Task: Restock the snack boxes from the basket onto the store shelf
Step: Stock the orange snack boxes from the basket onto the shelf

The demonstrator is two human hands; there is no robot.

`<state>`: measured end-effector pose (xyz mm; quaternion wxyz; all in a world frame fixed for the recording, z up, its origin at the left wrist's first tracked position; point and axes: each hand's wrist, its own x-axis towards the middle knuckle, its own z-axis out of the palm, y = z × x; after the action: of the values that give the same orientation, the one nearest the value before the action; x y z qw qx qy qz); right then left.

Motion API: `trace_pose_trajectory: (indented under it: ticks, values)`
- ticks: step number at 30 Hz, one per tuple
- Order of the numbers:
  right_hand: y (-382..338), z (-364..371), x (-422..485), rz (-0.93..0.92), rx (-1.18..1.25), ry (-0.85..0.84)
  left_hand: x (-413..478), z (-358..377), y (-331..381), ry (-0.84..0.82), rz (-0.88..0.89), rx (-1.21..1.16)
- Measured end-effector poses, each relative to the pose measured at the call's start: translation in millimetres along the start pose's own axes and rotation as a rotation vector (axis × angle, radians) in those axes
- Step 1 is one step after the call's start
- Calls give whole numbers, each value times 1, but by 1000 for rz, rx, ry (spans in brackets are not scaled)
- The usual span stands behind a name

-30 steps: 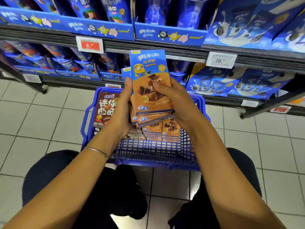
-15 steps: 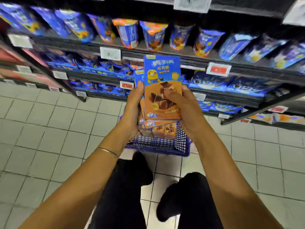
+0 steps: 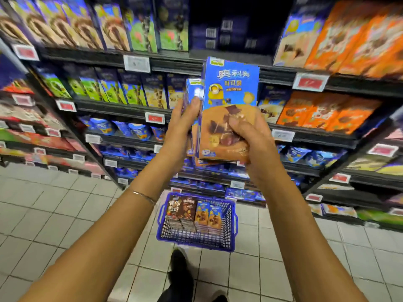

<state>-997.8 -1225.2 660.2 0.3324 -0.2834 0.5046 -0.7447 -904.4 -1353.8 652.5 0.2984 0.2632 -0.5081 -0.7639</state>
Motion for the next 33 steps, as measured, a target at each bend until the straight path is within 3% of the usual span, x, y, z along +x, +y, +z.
trace_pose_trajectory:
  ticks: [14, 27, 33]
  values:
    - [-166, 28, 61, -377, -19, 17, 57, 90, 163, -299, 386, 64]
    - [-208, 23, 161, -418, -214, -18, 173, 62, 233, -248, 687, -11]
    - [-249, -8, 219, -481, -138, 70, 206, 74, 269, -300, 653, -37]
